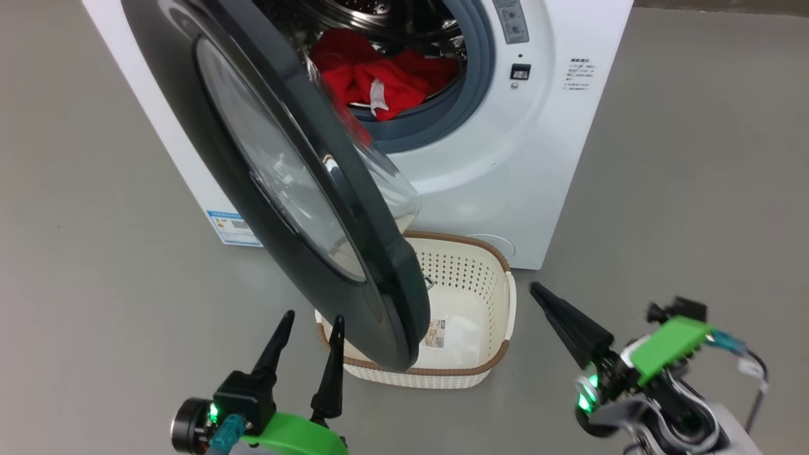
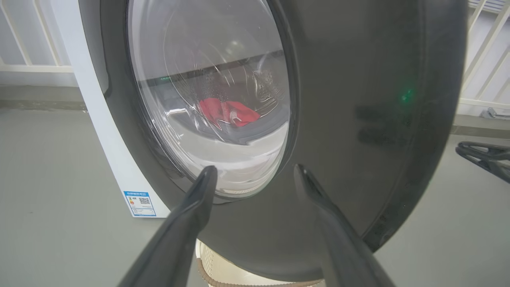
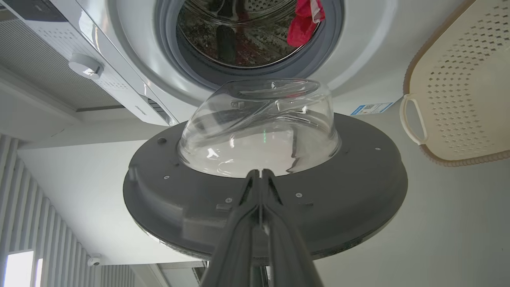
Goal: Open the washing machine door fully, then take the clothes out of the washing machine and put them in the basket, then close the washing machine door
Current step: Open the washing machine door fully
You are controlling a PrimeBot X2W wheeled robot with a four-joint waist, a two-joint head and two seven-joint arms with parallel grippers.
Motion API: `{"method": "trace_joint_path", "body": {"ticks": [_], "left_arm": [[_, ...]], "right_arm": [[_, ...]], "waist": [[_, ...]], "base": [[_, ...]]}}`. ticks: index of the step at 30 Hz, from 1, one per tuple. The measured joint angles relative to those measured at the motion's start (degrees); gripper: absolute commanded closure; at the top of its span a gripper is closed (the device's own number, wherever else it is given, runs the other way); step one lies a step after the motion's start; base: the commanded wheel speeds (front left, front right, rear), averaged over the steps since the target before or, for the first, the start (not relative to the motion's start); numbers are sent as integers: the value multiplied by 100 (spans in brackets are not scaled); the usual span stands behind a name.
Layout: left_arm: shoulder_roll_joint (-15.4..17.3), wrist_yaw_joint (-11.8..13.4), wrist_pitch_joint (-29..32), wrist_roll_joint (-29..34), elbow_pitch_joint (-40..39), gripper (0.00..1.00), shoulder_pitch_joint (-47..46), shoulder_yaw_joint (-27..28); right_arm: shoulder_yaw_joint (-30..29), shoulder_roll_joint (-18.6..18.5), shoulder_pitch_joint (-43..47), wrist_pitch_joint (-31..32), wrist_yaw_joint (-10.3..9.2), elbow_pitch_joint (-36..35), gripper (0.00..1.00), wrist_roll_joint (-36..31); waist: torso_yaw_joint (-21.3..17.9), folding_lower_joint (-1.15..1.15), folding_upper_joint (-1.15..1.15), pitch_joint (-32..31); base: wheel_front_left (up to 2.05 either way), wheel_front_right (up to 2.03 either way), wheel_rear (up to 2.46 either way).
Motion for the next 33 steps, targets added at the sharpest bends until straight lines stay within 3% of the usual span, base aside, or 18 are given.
{"method": "trace_joint_path", "body": {"ticks": [15, 22, 26, 33], "left_arm": [[2, -88, 0, 41, 114, 0, 160, 142], [5, -89, 0, 42, 153, 0, 227, 201], [35, -94, 0, 43, 179, 0, 275, 233], [75, -96, 0, 49, 191, 0, 275, 280]], "right_arm": [[-221, 49, 1630, -1358, 0, -966, 0, -1397], [-258, -153, 1954, -2508, 0, -1329, 0, -2531], [-303, -450, 1991, -3479, 1, -1356, 0, -3851], [-875, -391, 1987, -3778, 1, -1456, 0, -6163]], "waist": [[-207, 0, 0, -223], [-307, 0, 0, -326], [-375, 0, 0, -353], [-459, 0, 0, -406]], "base": [[0, 0, 0], [0, 0, 0], [0, 0, 0], [0, 0, 0]]}}
